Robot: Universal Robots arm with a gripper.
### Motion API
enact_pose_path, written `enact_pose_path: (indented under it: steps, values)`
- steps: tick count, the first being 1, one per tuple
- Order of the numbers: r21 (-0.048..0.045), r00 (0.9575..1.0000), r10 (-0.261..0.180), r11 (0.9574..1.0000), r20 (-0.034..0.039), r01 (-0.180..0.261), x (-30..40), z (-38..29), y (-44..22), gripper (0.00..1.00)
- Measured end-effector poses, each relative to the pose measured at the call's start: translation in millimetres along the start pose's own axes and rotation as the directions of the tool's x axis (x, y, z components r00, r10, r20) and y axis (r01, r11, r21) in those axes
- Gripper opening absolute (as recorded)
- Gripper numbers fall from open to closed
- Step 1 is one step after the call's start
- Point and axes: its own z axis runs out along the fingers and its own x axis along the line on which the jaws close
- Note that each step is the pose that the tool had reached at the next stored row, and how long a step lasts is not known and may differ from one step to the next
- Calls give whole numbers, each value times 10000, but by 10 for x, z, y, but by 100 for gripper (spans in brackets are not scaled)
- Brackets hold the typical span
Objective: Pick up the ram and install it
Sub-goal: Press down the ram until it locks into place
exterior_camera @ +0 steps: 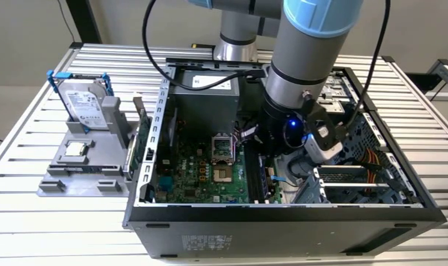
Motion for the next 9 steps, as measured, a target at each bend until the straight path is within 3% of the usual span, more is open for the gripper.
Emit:
enact_pose_path:
  steps: [9]
  values:
    - [-9,9987,-512,9987,3,512,0,0,0,0]
